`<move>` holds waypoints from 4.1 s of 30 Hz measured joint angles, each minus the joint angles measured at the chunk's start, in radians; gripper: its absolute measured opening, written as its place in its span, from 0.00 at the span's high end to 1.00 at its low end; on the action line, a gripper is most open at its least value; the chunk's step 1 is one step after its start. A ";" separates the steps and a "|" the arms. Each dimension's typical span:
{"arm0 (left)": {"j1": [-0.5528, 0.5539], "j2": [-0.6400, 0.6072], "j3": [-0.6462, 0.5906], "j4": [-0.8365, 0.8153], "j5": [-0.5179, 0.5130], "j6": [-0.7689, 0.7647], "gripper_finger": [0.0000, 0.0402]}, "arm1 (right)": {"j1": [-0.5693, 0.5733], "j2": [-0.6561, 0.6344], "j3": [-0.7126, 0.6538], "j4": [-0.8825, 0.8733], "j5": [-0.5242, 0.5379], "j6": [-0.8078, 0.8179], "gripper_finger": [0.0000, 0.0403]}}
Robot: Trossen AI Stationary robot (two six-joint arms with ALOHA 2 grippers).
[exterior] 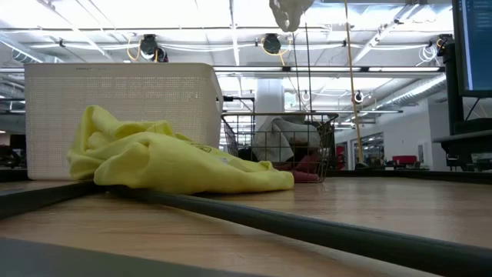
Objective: Pick & Place Cloths
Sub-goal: Put the white dress into the white bin
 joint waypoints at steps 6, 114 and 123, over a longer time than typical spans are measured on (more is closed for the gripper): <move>0.011 0.000 0.000 -0.001 0.089 0.012 0.59 | 0.001 0.000 0.000 -0.001 -0.008 0.000 0.92; 0.395 -0.299 0.001 -1.390 -0.664 -0.968 0.87 | -0.015 -0.341 -0.082 -0.710 0.630 -0.389 0.51; 0.614 -0.147 0.001 -1.402 -0.362 -0.970 0.87 | -0.015 -0.341 -0.082 -0.714 0.630 -0.392 0.51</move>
